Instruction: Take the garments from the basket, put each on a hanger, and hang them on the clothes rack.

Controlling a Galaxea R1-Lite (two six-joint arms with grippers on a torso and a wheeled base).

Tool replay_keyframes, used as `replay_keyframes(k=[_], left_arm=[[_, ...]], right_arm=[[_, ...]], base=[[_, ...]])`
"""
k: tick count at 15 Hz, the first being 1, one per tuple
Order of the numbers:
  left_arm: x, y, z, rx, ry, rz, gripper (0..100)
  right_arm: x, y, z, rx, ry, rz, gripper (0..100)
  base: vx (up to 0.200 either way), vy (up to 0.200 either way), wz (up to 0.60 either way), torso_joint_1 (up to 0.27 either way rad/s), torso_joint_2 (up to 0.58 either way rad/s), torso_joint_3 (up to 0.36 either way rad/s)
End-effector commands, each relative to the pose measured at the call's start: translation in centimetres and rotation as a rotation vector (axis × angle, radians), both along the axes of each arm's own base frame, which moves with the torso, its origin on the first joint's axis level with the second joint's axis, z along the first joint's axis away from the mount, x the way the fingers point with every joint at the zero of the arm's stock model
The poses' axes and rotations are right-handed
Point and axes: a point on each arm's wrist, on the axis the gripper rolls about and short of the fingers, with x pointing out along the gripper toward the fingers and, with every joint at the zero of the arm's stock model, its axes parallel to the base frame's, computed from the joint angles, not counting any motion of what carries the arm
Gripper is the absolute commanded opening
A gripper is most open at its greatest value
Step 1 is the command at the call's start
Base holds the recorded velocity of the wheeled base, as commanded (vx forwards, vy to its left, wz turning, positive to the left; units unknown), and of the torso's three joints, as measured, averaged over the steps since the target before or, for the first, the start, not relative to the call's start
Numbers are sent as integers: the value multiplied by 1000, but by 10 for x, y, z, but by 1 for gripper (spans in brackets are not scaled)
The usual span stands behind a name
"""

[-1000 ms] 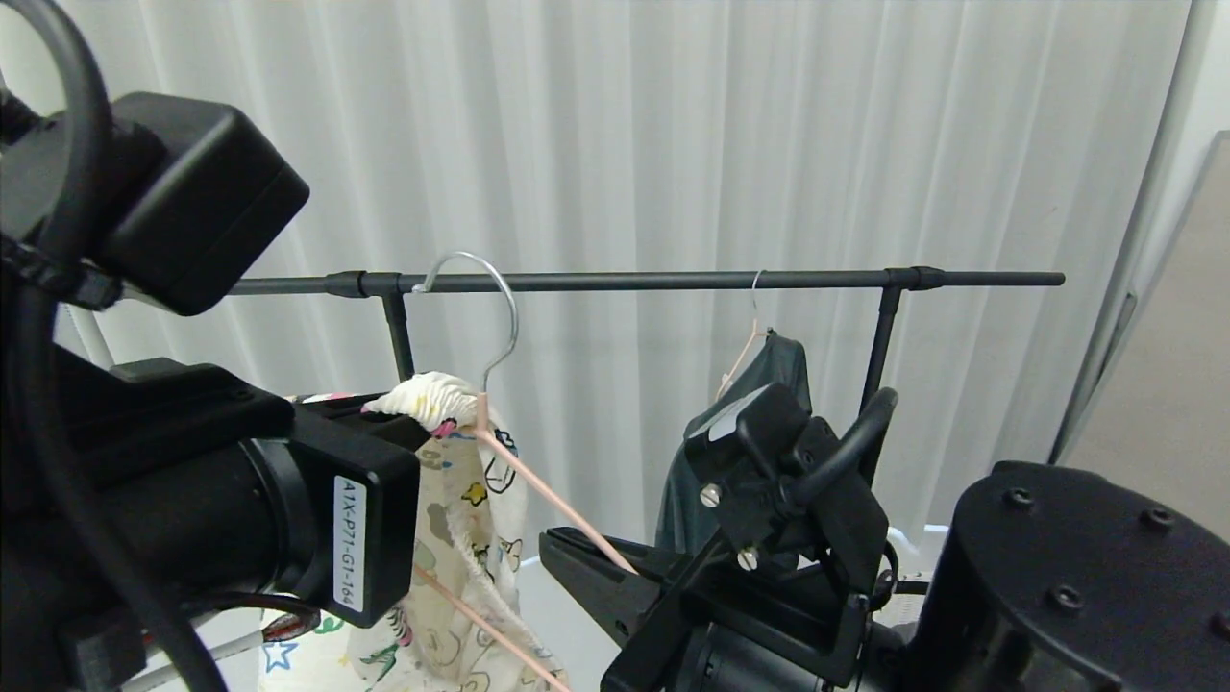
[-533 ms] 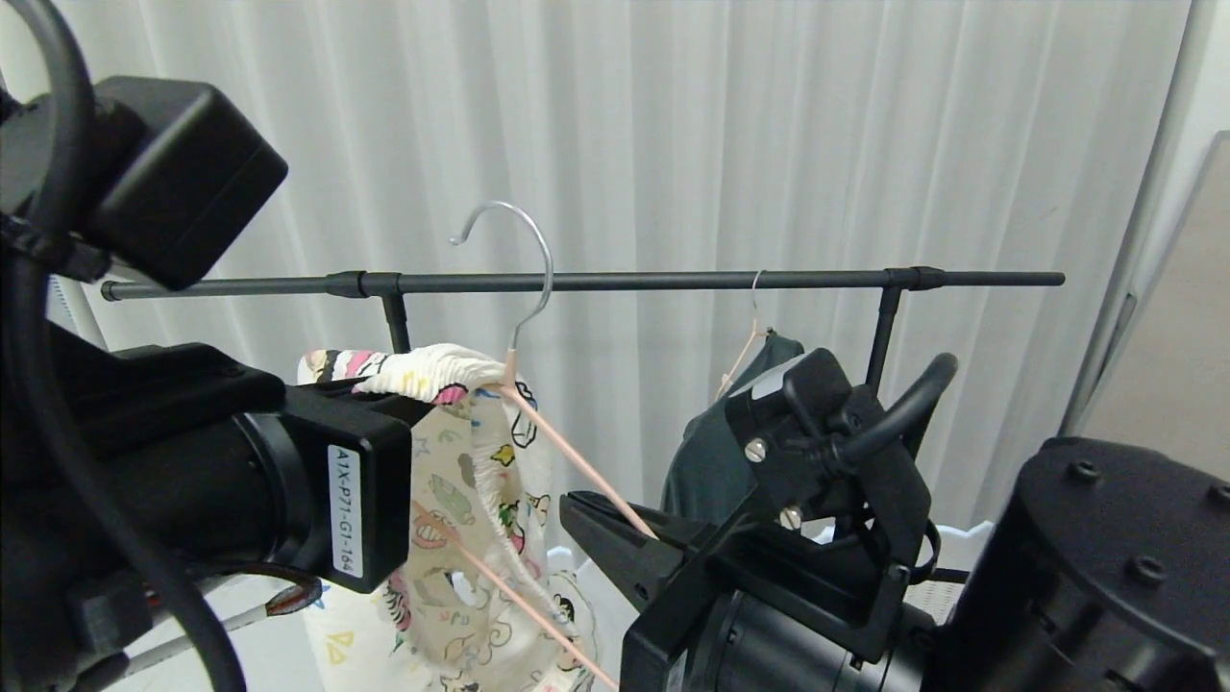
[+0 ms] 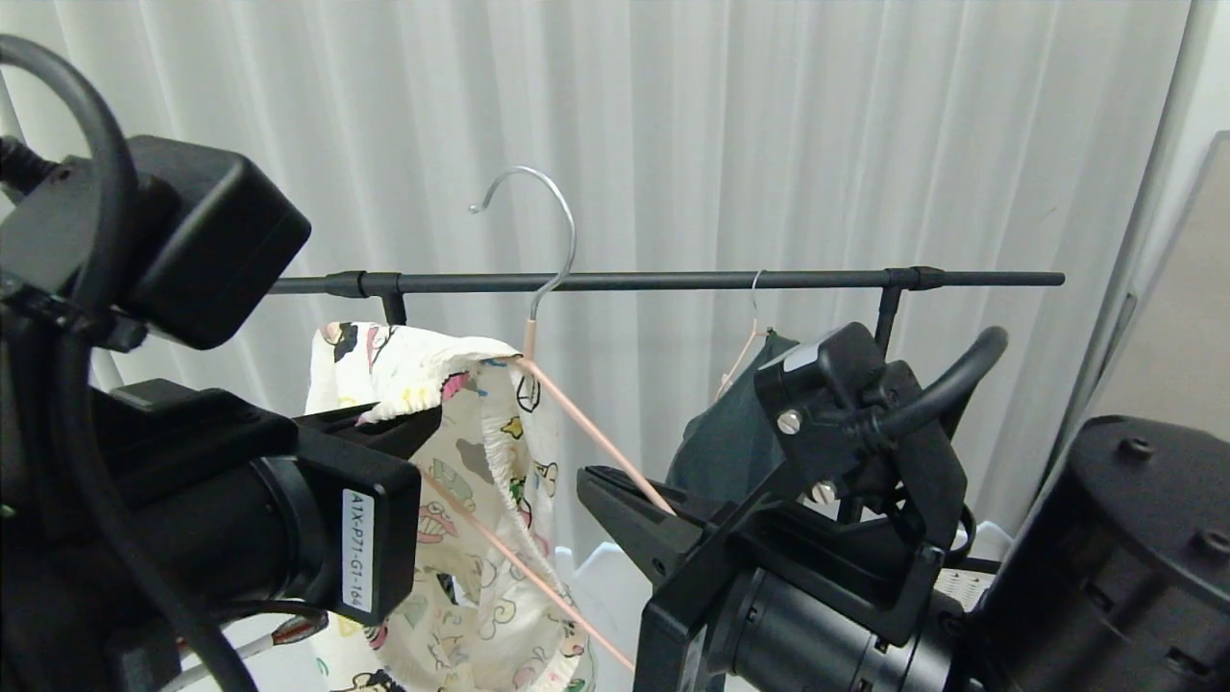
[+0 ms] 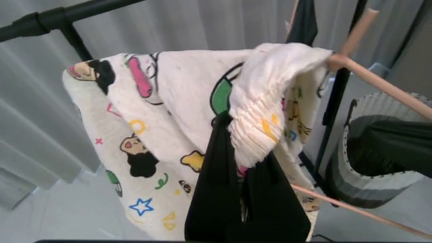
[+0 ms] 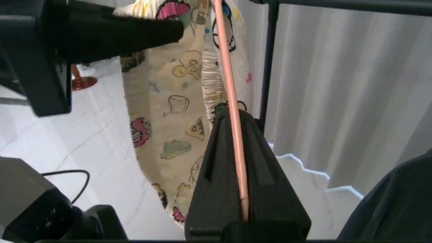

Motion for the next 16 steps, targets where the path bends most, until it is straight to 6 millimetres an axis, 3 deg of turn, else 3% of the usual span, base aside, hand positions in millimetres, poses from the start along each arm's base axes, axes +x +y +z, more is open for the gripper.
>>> replay_keyframes(k=[1,5,10,15,16], left_arm=[[-2,-1,-5,7,3,-10,100],[-8,11,-13,6,-1,-12,100],[-32,32,-18,-19,-18,-99,100],[-43,63,-20,41,-81,-127,100],[-46,70,-25,65,-89,-140,100]], right_arm=[[0,-1,2,6,-3,0,0],[3,-8,8,3,-42,-20,0],[11,-21,6,-31,-86,-61,0],[-12,-70,-12,-96,-92,3,0],[-21,-89,-20,-118,-105,73,0]], base=[[0,0,0,0,0,0],[0,0,0,0,0,0],[0,0,0,0,0,0],[0,0,0,0,0,0],[0,0,0,0,0,0]])
